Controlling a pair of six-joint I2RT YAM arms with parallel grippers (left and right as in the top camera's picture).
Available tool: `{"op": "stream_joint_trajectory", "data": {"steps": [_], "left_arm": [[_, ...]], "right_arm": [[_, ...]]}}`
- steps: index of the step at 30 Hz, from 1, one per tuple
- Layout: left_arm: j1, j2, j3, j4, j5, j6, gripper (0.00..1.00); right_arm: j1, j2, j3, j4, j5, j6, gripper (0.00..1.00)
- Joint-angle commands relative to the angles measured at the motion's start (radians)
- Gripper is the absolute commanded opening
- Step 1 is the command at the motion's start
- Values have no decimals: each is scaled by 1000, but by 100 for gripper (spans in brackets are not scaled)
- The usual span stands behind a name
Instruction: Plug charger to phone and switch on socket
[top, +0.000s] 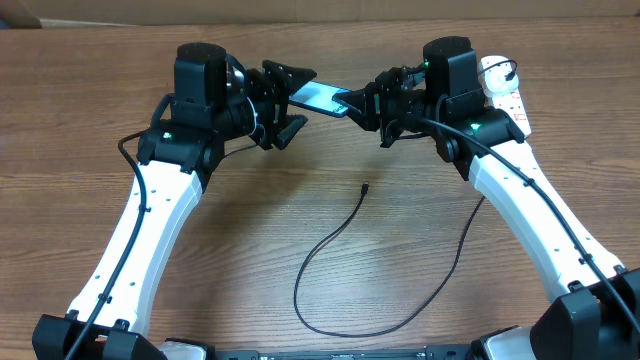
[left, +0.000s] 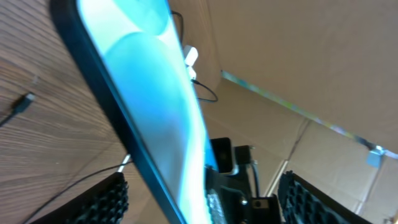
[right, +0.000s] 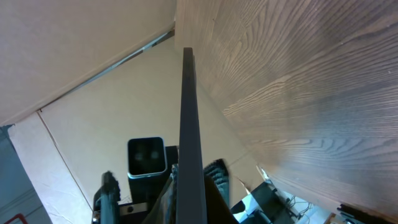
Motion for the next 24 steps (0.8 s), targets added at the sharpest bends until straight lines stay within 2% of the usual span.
{"op": "stream_joint_trajectory", "data": {"steps": [1, 4, 11, 24], "left_arm": [[-1, 4, -3, 6, 18, -99, 70], [-1, 4, -3, 7, 7, -119, 67], [-1, 4, -3, 6, -18, -174, 67], [-1, 4, -3, 7, -43, -183, 62]], "right_arm": [[0, -48, 24, 14, -36, 27, 4], [0, -48, 24, 15, -45, 35, 4], [0, -48, 24, 26, -56, 53, 4], [38, -48, 24, 46, -94, 53, 4]]}}
